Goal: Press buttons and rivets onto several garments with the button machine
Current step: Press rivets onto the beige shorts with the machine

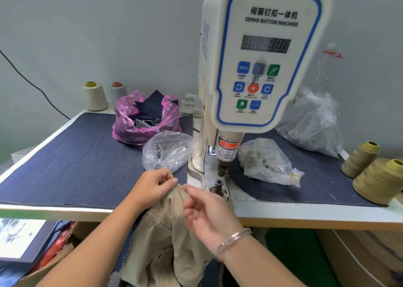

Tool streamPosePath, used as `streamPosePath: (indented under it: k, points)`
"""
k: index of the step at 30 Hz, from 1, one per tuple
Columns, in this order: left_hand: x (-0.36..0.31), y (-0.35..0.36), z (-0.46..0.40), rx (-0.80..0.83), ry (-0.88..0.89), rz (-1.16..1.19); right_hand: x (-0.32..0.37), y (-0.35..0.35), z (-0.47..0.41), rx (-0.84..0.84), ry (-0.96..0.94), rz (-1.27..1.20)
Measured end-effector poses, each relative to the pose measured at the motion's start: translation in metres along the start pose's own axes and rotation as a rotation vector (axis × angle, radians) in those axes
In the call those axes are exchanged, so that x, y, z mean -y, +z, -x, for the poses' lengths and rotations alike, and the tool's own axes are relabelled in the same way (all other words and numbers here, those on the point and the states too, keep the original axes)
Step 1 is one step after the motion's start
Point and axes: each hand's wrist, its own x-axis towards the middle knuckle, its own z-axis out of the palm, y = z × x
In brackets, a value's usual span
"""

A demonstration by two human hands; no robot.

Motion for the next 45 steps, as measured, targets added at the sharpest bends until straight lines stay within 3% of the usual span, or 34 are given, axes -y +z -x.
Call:
streamPosePath:
  k: [3, 9, 13, 17, 33, 45]
  points:
    - [-0.005, -0.001, 0.002, -0.007, -0.011, -0.019, 0.0, 0.025, -0.034, 0.018, -0.194, 0.337]
    - [-0.003, 0.0, -0.002, -0.022, 0.007, -0.076, 0.031, 0.051, -0.116, -0.146, -0.649, 1.288]
    - [-0.001, 0.0, -0.003, -0.02, -0.002, -0.099, 0.034, 0.063, -0.154, -0.151, -0.654, 1.781]
    - [0.003, 0.001, -0.005, -0.025, 0.007, -0.08, 0.034, 0.076, -0.175, -0.249, -0.609, 2.066]
    - [0.005, 0.002, -0.008, 0.006, -0.002, -0.121, 0.036, 0.088, -0.2, -0.261, -0.882, 2.527]
    - [0.004, 0.002, -0.007, 0.019, 0.0, -0.083, 0.034, 0.081, -0.197, -0.267, -0.873, 2.485]
